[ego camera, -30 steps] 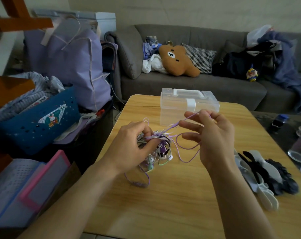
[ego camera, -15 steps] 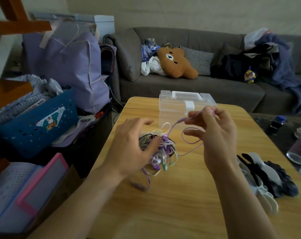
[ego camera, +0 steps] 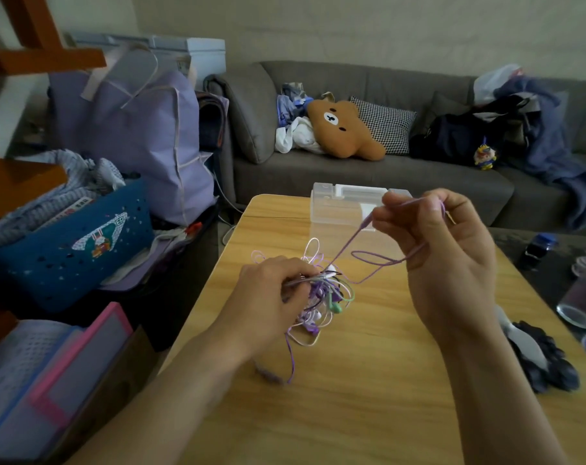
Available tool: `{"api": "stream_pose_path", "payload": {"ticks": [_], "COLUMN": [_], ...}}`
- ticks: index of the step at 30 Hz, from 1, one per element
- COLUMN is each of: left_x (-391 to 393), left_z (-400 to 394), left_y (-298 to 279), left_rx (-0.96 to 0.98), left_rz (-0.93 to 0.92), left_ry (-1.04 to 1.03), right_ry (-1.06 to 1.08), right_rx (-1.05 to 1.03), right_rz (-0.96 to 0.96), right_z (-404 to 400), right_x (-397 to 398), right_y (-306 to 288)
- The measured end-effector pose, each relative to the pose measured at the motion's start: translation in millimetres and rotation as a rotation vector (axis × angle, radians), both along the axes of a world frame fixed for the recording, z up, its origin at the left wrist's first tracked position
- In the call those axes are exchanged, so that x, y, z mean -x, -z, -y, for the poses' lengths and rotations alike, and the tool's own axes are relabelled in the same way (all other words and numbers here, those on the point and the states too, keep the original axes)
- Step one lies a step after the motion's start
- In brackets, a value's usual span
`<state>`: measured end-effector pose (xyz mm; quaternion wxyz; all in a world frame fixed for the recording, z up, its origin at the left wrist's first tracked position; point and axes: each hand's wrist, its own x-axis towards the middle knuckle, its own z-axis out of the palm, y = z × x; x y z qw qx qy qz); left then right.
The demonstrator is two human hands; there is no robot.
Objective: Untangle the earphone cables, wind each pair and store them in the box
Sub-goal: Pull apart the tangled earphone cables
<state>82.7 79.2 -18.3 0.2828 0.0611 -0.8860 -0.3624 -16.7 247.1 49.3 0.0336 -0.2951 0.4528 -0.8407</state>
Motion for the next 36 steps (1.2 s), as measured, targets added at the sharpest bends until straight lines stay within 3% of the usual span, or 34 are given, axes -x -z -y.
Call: {"api": "stream_pose_path", "payload": {"ticks": [6, 9, 11, 14, 16, 18, 21, 26, 31, 36], "left_x": [-3.3, -0.7, 3.3, 6.1, 7.2, 7.6, 7.2, 5.7, 4.7, 1.0], "left_z": [-6.9, -8.2, -3.8, 0.1, 0.3, 0.5, -1.2, -3.6, -4.6, -7.6], "left_y": [-5.4, 3.3, 9.9, 14.3, 15.4, 14.5, 11.7, 9.6, 6.6, -5.2], "left_rx": [0.032, 0.119, 0.133, 0.099, 0.109, 0.128, 0.257, 0.294, 0.342, 0.21], "left_rz": [0.093, 0.018, -0.028, -0.069, -0.087, -0.099, -0.115, -0.125, -0.147, -0.208], "left_ry": [0.028, 0.009, -0.008, -0.017, -0.014, 0.013, 0.007, -0.027, 0.059, 0.082], "right_ry": [-0.006, 0.073, 0.175, 0.328, 0.488, 0.42, 0.043, 0.18, 0.029, 0.135], "right_rx": [-0.176, -0.236, -0.397, -0.823, -0.986, -1.021, -1.082, -1.021, -1.135, -1.037], "right_rz": [0.029, -0.029, -0.073, -0.158, -0.409, -0.625, -0.578, -0.603, -0.55, -0.466], "right_z": [4.6, 4.9, 3.0, 0.0, -0.4, 1.8, 6.2, 7.9, -9.7, -17.5], "right_x": [0.7, 4.3, 10.6, 15.8, 12.2, 5.2, -7.4, -9.9, -4.7, 5.2], "right_y": [8.2, 12.0, 17.3, 30.7, 35.7, 34.9, 36.7, 42.2, 35.5, 34.2]}}
